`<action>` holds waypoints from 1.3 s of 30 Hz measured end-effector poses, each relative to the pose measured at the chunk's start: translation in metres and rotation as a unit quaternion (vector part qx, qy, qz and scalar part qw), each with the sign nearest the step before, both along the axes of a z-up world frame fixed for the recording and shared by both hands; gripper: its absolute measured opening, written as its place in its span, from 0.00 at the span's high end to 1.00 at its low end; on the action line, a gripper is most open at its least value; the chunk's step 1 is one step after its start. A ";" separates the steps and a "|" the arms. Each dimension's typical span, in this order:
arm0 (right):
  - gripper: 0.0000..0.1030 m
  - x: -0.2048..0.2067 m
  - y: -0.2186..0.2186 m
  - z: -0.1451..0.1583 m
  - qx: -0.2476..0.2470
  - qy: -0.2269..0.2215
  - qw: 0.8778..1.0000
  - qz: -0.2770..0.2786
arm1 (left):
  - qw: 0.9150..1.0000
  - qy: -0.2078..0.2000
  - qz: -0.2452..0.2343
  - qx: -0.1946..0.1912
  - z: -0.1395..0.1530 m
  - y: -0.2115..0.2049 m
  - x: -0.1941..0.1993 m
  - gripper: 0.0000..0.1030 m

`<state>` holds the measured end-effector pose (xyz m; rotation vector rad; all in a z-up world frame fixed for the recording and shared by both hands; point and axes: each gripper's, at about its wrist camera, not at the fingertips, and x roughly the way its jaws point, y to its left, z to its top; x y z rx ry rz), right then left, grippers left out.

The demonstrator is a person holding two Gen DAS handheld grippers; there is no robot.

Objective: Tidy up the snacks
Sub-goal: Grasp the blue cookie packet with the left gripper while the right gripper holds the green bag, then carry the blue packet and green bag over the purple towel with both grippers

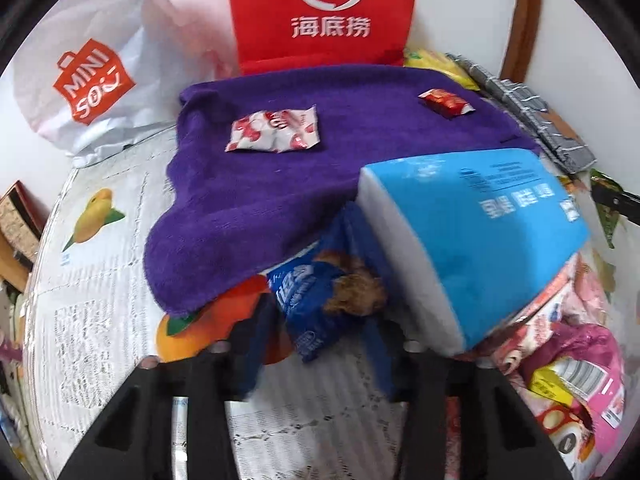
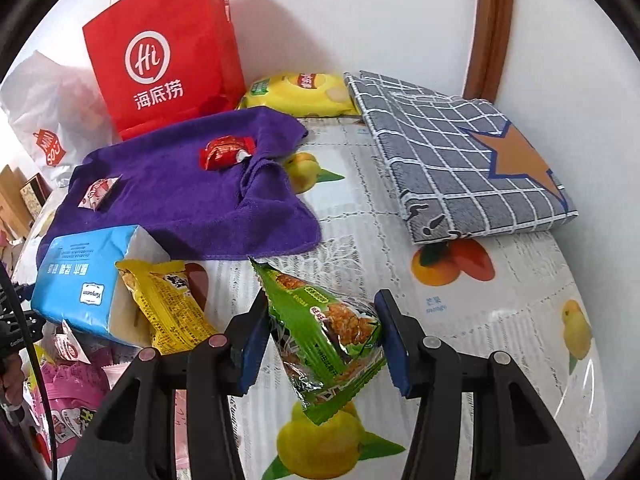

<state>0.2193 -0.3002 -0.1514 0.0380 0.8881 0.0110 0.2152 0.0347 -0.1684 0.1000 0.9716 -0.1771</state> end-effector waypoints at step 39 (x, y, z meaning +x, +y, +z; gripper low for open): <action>0.51 -0.097 0.059 0.067 0.026 -0.083 0.992 0.088 | 0.994 -0.043 0.036 -0.089 0.087 0.004 -0.099 0.88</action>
